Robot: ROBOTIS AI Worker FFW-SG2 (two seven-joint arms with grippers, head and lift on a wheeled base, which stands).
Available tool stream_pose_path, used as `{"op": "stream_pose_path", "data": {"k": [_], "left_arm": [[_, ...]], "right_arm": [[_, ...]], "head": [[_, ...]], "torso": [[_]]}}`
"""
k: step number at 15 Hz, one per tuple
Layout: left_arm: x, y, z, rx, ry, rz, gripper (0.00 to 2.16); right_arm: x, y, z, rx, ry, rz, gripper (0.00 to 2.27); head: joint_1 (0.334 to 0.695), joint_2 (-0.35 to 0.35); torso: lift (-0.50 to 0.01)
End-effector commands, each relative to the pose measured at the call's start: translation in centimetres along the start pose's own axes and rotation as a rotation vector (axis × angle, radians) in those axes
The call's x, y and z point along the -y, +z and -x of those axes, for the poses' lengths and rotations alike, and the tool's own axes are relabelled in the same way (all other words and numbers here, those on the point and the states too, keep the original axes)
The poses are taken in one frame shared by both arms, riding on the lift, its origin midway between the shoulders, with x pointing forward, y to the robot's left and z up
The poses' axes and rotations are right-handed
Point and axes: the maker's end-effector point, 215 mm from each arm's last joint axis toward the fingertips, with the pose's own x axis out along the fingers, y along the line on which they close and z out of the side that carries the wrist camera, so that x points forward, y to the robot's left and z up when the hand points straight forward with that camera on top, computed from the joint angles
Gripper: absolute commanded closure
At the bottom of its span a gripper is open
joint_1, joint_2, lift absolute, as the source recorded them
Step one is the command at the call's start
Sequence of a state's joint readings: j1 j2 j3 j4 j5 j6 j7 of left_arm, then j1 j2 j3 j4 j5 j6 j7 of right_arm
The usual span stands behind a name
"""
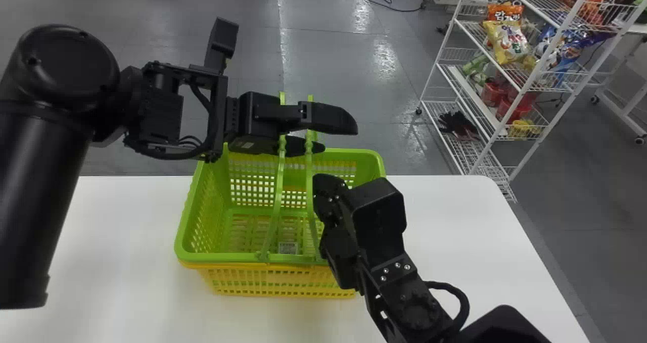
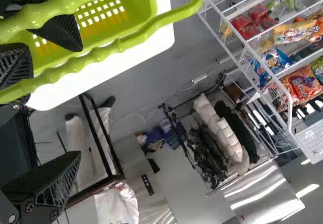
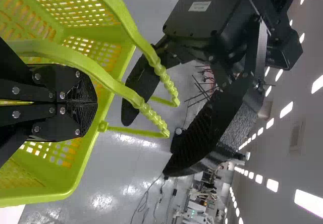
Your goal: Grasp handle with right gripper to insert into left gripper then lift and swing left to center
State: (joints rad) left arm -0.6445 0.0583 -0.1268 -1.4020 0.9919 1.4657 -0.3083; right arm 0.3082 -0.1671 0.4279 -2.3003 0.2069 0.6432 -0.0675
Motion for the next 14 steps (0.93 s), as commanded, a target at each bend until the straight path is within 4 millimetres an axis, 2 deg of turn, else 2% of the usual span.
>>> {"op": "stream_pose_path", "data": {"k": [1,4,6,9,10,11,13,14], "left_arm": [[0.1,0.2,0.2,0.005,-0.004,0.0,0.08],[0.6,0.5,0.5,0.014,-0.022,0.003,0.08],[0.8,0.5,0.5,0.014,-0.029,0.004,0.08],[0.9,0.6,0.6,0.018,-0.036,0.009,0.08],[0.9,0.6,0.6,0.017,-0.041,0.014,0.08],[1.2,0.8,0.6,0.019,-0.046,0.012,0.08],[1.8,1.1,0.7,0.021,-0.057,0.008,0.08],[2.2,1.3,0.8,0.019,-0.061,0.005,0.08]], "right_arm": [[-0.3,0.2,-0.1,0.004,0.006,0.004,2.18],[0.0,-0.5,-0.1,-0.016,-0.002,0.009,2.18],[2.0,-1.1,0.3,-0.025,-0.04,0.002,2.18],[5.5,-3.1,2.1,-0.057,-0.101,-0.037,2.1],[6.3,-3.7,2.9,-0.054,-0.111,-0.054,1.96],[7.2,-4.1,3.9,-0.041,-0.122,-0.076,1.72],[9.0,-3.7,6.2,0.018,-0.15,-0.092,1.03],[9.7,-3.9,7.3,0.034,-0.166,-0.088,0.62]], "head": [[0.695,-0.147],[0.695,-0.139],[0.695,-0.142],[0.695,-0.17],[0.695,-0.195],[0.695,-0.206],[0.695,-0.22],[0.695,-0.256]], "torso": [[-0.093],[-0.093],[-0.093],[-0.093],[-0.093],[-0.093],[-0.093],[-0.093]]}}
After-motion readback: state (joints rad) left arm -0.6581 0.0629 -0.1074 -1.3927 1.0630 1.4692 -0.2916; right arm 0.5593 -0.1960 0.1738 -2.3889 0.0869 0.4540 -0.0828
